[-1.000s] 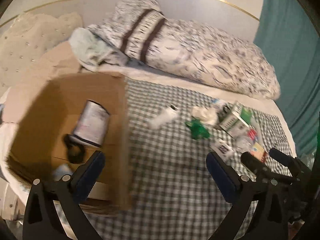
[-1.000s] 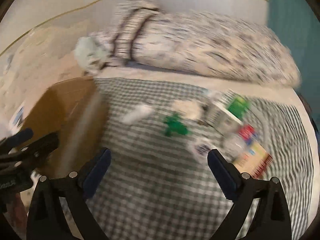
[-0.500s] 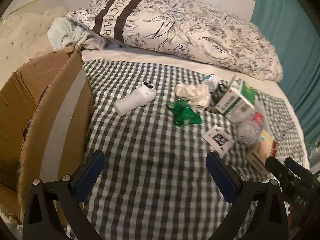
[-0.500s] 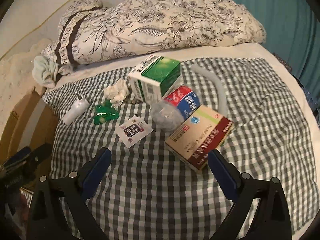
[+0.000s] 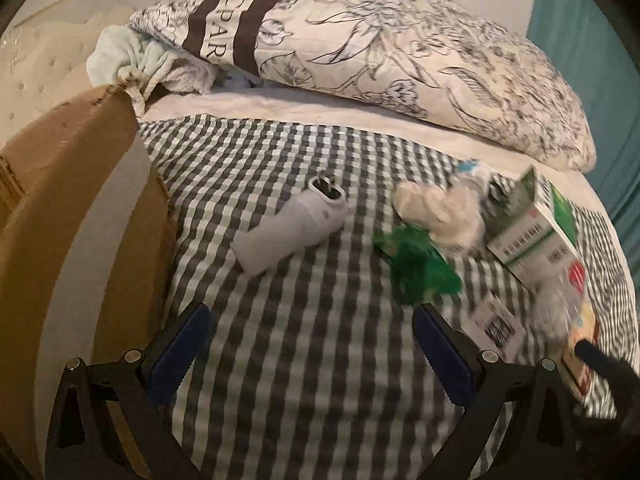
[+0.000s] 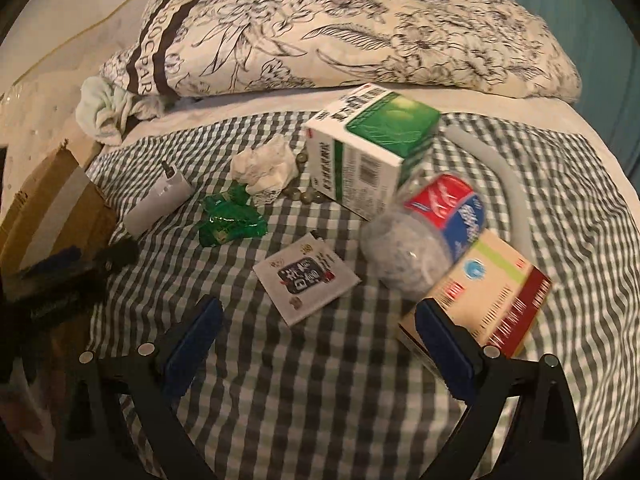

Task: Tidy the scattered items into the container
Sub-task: 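Move both grippers back over the remaining items on the sheet, then grasp the white plug-in device with the left gripper while the right grasps the snack sachet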

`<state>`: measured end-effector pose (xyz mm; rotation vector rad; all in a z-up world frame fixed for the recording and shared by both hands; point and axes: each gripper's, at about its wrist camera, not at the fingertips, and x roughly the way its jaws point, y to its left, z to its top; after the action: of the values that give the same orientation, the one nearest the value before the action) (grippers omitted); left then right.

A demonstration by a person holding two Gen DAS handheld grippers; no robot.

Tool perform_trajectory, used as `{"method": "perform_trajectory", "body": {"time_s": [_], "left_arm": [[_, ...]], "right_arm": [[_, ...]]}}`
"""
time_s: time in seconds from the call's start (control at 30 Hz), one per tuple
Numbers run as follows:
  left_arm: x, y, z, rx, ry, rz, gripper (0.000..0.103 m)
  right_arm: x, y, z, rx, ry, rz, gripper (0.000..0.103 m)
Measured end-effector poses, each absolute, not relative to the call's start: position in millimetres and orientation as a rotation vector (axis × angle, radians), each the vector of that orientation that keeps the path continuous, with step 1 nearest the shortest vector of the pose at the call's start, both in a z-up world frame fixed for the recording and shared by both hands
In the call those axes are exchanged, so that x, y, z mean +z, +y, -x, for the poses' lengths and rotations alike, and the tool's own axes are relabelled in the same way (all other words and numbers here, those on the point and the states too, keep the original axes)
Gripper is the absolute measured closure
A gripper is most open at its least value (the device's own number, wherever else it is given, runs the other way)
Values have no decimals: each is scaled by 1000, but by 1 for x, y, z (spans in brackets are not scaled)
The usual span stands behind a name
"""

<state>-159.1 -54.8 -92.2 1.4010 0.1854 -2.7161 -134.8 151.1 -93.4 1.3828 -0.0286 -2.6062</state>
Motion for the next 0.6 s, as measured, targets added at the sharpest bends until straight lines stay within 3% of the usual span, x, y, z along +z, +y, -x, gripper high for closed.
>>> {"method": "perform_trajectory", "body": {"time_s": [0.6], "left_arm": [[-137,-75,217,-2679,237,-1433,0]], "right_arm": [[-147,121,177,-2575,146,-1509,6]]}}
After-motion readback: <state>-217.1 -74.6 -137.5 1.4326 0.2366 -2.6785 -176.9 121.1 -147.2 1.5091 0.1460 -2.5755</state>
